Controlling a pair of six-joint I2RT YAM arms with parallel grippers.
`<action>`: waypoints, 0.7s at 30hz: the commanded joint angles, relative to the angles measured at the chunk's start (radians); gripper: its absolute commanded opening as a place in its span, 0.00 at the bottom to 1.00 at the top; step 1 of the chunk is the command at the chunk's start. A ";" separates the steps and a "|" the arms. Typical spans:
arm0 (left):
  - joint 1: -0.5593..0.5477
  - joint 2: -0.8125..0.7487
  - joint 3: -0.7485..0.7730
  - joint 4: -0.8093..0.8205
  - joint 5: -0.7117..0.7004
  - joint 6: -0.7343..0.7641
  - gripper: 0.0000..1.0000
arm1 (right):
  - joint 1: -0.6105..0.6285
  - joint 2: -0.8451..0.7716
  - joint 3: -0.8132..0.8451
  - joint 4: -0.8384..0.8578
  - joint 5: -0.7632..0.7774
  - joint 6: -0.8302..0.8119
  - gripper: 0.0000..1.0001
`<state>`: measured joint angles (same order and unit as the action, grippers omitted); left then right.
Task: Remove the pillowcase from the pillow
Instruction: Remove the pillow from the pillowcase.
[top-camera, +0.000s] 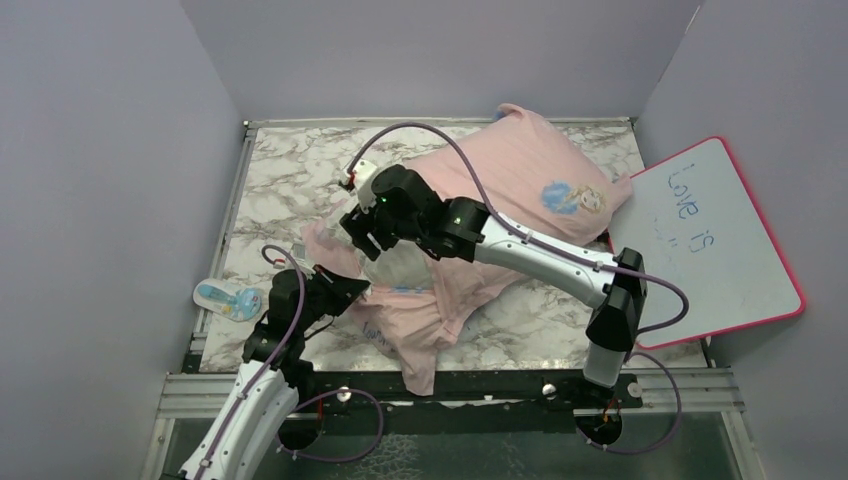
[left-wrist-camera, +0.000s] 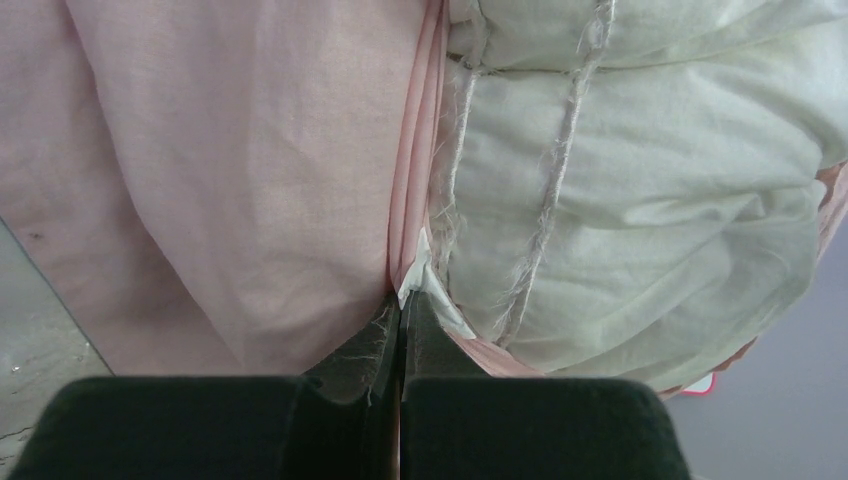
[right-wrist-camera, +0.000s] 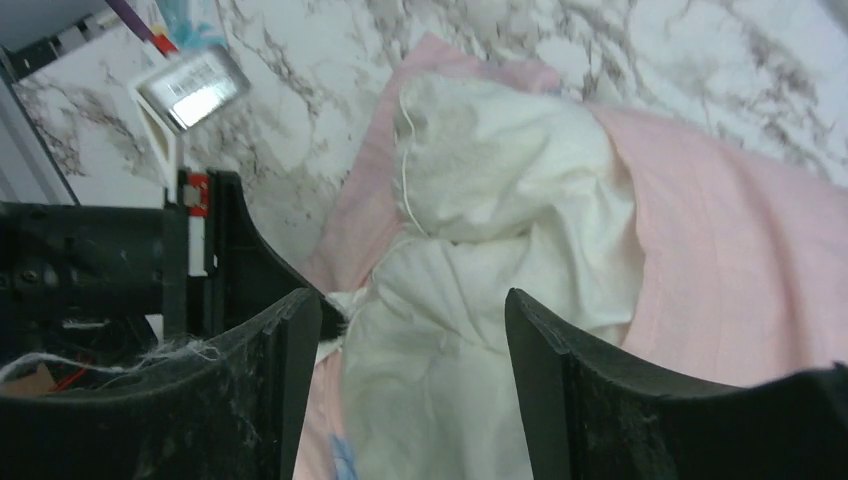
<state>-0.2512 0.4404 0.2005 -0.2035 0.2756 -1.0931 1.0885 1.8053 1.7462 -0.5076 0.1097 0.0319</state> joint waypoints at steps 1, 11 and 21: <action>-0.007 0.004 -0.031 -0.034 -0.007 -0.006 0.00 | 0.019 0.083 0.131 0.056 0.033 -0.109 0.80; -0.007 -0.033 -0.035 -0.030 -0.006 -0.028 0.00 | 0.026 0.341 0.335 0.025 0.127 -0.260 0.93; -0.007 -0.037 -0.033 -0.028 -0.003 -0.033 0.00 | 0.027 0.491 0.346 0.068 0.542 -0.281 0.72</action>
<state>-0.2508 0.4076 0.1867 -0.2012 0.2710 -1.1202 1.1118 2.2333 2.0525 -0.4622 0.3199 -0.2382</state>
